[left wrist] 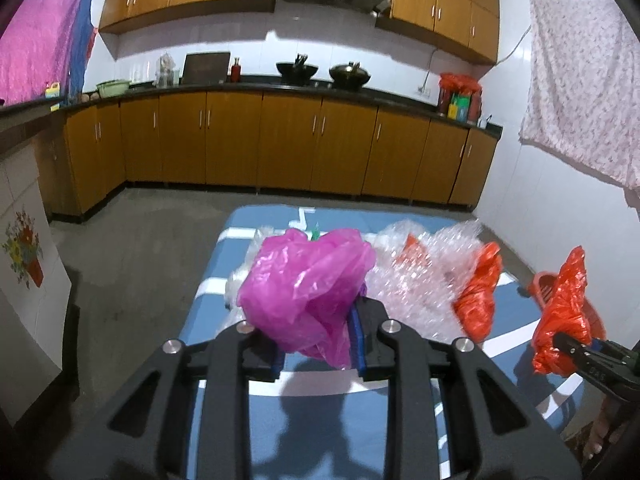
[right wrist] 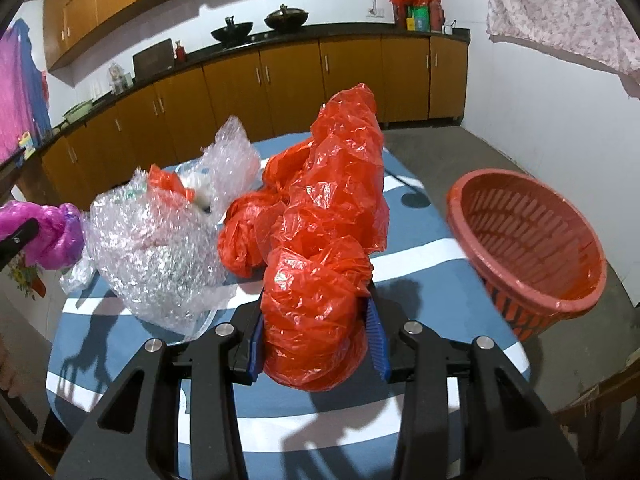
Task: Collect trash
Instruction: 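Carry both bags to the red basket and open both tools to drop them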
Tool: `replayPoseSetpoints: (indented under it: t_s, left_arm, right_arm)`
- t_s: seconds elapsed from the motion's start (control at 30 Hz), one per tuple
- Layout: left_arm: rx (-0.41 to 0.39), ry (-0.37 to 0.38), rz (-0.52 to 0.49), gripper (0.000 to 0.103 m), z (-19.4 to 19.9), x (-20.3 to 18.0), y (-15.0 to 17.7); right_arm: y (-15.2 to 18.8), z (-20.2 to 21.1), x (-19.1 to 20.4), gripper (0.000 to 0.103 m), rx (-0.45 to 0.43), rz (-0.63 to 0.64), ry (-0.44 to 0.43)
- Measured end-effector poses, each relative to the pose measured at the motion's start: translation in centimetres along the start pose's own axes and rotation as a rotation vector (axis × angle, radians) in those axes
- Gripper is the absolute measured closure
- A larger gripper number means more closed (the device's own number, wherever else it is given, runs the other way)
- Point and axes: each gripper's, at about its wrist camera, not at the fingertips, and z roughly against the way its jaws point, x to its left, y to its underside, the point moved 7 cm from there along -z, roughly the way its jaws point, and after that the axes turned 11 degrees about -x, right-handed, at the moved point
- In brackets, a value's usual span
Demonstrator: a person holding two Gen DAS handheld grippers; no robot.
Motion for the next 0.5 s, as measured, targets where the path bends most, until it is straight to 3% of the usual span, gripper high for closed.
replayPoseSetpoints:
  t_s: [0.27,0.5]
  left_arm:
    - [-0.064,0.089,-0.010,0.077,1.7,-4.4,-2.9]
    - [-0.058,0.225,-0.019,0.077,1.3,-11.6,-3.5]
  right_arm:
    - [-1.2,0.7,-2.9,0.061,-0.029,-0.018,0.038]
    - [-1.8,1.1,-7.4,0.061,-0.043,-0.051,0.108]
